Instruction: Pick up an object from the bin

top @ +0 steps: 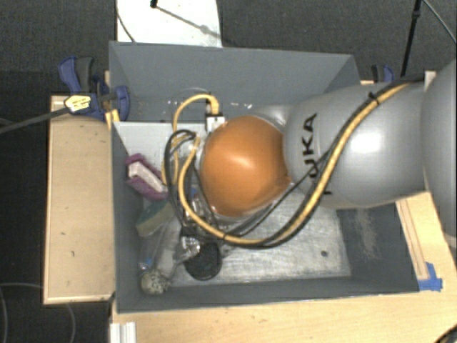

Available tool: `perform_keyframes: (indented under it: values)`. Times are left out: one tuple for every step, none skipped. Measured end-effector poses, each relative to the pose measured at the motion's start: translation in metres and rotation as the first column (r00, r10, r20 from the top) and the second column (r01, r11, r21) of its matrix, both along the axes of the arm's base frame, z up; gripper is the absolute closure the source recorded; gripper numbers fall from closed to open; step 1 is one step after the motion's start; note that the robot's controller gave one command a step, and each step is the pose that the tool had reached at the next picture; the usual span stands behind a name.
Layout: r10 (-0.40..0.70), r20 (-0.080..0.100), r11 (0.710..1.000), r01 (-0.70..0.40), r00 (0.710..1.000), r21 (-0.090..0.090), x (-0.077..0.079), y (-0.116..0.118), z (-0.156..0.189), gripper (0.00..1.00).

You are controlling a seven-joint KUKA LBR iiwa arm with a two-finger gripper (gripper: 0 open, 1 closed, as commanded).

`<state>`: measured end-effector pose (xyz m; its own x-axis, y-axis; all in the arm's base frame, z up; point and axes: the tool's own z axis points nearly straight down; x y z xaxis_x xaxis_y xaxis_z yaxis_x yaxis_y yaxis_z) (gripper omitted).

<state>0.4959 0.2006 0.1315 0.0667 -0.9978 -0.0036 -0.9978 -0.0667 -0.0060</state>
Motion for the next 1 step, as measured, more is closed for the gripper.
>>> perform_keyframes:
  values:
    - [-0.008,0.0,1.0,0.008,1.0,0.0,0.0011,0.0009,0.0503,1.0]
